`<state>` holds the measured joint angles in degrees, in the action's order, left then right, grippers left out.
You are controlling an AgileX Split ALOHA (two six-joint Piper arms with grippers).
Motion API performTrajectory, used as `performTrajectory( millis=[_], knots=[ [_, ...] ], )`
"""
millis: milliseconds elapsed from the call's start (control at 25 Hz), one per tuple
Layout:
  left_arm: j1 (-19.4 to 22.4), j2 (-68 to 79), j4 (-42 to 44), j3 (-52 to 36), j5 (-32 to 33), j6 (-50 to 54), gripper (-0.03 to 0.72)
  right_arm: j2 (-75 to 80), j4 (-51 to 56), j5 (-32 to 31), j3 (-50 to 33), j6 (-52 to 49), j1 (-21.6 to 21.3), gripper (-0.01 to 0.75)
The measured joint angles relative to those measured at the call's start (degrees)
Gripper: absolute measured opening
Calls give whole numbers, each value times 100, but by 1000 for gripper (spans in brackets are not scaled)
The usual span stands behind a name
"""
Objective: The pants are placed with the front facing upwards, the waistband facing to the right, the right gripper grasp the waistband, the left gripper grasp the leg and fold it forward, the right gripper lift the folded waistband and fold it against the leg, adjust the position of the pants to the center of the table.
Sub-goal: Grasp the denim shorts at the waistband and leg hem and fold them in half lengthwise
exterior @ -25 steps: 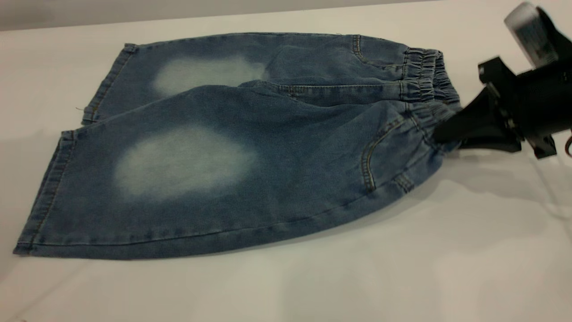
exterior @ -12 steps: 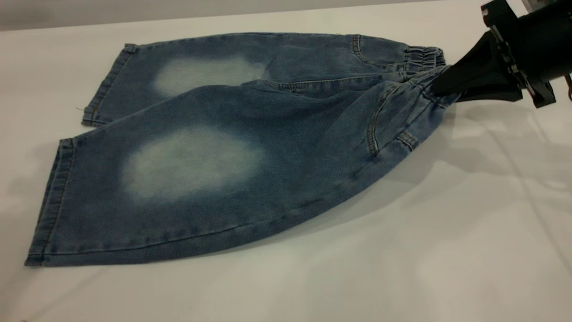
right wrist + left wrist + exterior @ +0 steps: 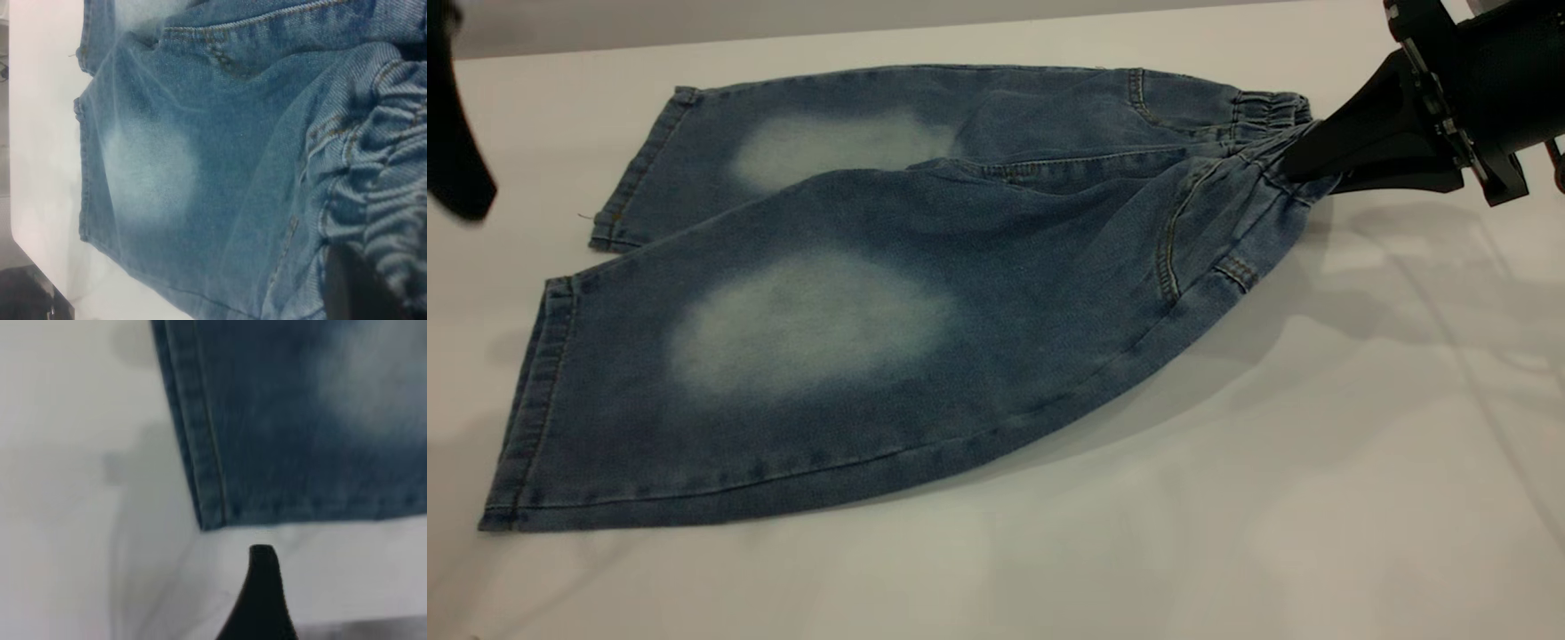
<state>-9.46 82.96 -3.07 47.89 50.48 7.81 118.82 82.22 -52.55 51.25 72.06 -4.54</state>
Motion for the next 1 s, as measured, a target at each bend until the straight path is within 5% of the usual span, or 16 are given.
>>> performTrajectory(
  millis=[520, 1000],
  knots=[
    [0, -5, -13, -1567, -1597, -173, 536, 0, 11, -12, 0, 19, 0, 37],
    [14, 348, 9, -1980, -2238, 164, 536, 0, 11, -12, 0, 19, 0, 37]
  ],
)
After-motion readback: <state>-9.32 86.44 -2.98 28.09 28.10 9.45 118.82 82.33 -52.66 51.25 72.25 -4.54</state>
